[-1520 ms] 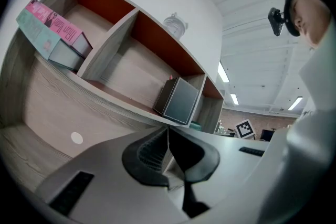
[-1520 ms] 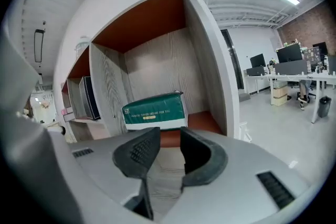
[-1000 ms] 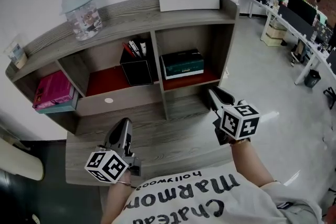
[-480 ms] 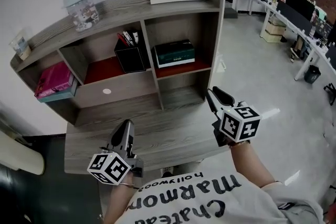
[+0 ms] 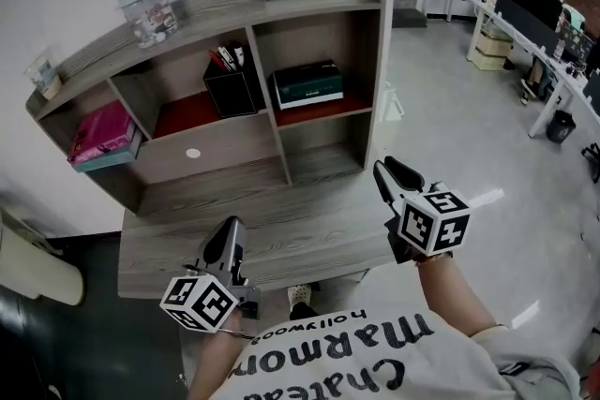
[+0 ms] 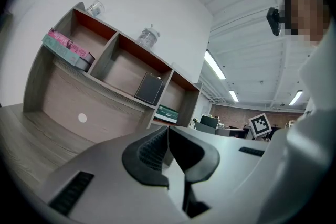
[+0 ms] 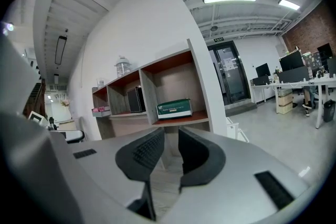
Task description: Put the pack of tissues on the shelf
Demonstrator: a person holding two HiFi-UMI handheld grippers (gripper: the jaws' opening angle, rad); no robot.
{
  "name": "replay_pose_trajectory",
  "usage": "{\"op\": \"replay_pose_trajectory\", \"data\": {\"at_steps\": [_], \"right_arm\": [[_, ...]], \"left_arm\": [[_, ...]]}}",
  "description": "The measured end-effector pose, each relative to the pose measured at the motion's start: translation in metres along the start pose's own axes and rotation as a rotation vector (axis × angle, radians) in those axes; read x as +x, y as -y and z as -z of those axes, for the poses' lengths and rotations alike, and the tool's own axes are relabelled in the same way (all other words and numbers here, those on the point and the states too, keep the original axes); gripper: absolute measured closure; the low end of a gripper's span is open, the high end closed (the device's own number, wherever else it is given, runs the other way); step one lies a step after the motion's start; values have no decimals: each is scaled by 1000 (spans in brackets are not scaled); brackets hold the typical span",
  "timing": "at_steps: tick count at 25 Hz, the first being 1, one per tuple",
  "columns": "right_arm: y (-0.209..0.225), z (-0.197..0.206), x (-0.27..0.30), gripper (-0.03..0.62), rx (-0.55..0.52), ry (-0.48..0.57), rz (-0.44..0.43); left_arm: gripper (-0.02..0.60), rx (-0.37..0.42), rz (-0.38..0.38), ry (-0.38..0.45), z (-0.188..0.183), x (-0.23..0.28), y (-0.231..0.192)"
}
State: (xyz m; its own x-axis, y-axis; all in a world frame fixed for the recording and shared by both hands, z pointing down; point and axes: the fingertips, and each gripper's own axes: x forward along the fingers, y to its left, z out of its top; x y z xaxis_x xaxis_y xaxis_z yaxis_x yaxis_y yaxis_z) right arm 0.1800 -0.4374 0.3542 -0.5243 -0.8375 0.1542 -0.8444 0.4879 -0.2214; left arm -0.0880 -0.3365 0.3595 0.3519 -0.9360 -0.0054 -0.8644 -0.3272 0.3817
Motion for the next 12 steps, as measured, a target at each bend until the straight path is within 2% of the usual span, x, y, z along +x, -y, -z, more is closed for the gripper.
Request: {"op": "replay_pose_trajectory", "data": {"at_steps": [12], "right_arm": [[1, 20, -14, 516, 18, -31, -4]], "left_arm": [[560, -4, -16, -39, 17, -15, 9]]}}
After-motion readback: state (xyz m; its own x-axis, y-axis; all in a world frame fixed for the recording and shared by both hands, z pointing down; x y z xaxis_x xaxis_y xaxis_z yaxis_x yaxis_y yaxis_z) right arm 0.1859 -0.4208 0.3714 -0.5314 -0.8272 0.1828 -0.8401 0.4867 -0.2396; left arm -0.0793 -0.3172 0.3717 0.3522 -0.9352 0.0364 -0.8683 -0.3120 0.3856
